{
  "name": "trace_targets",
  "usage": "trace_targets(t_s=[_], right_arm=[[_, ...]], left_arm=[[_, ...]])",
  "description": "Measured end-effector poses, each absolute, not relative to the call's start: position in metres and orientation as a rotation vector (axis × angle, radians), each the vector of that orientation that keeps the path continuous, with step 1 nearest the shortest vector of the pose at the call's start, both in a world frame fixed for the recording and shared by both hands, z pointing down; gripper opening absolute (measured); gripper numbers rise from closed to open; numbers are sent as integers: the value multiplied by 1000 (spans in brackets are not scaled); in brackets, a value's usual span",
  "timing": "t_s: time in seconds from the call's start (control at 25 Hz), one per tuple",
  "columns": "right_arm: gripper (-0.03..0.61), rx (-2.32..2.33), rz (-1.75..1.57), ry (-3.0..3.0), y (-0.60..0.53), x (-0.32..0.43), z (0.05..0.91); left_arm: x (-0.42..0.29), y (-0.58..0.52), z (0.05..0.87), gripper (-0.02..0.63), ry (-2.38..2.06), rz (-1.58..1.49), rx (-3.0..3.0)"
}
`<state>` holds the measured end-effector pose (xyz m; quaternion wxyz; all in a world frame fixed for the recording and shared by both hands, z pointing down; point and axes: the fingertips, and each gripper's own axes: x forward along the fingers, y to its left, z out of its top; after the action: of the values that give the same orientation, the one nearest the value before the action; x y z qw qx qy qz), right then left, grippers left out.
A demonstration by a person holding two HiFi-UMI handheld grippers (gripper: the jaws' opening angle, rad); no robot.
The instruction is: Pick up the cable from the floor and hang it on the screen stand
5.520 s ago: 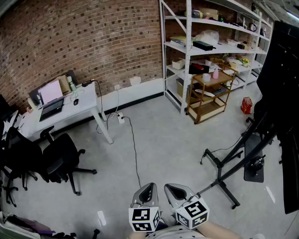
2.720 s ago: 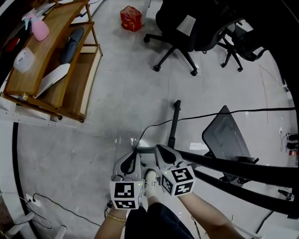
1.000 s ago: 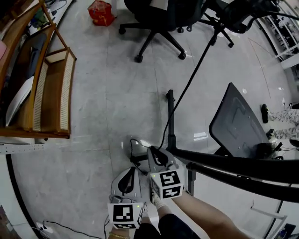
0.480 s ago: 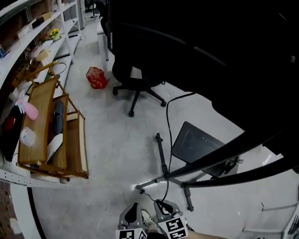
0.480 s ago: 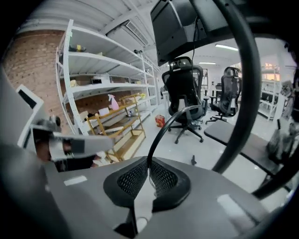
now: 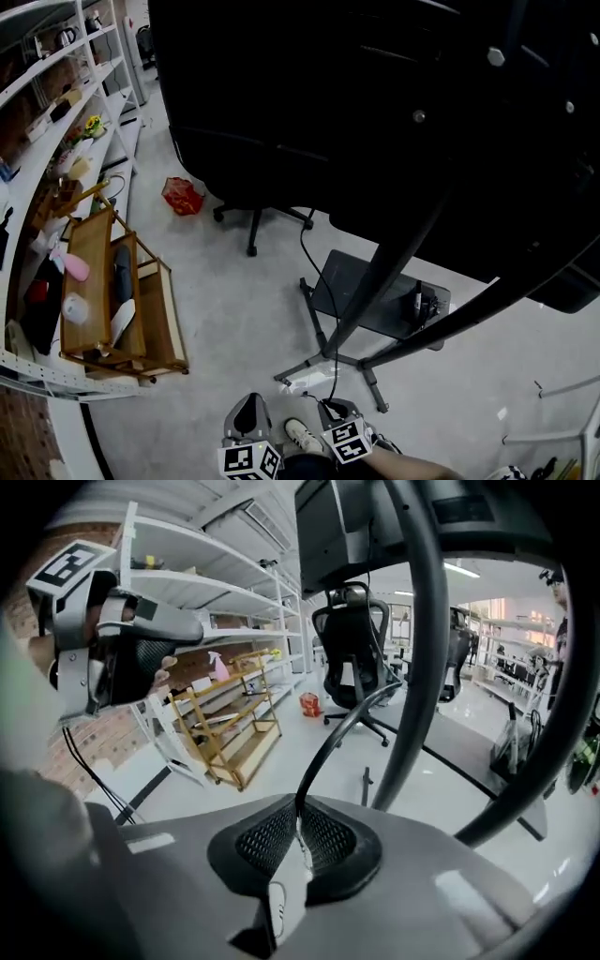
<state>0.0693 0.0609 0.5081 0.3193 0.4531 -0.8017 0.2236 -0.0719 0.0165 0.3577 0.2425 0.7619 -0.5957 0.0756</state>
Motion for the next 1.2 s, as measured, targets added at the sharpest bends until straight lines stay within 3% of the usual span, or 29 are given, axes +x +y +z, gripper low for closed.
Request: trace_targets(t_s=[0.32,0.72,1.2], right_arm=[[15,1210,404,-2249,57,73,409],[17,1427,235,-2208,61,221,233],[17,1595,-258,-2191,26,312,17]], left_arm=[[-29,28,325,8,-1600,219,2165],[125,34,217,8,-1259,142,2519],[261,-1,37,8,-1065,-6,2903]])
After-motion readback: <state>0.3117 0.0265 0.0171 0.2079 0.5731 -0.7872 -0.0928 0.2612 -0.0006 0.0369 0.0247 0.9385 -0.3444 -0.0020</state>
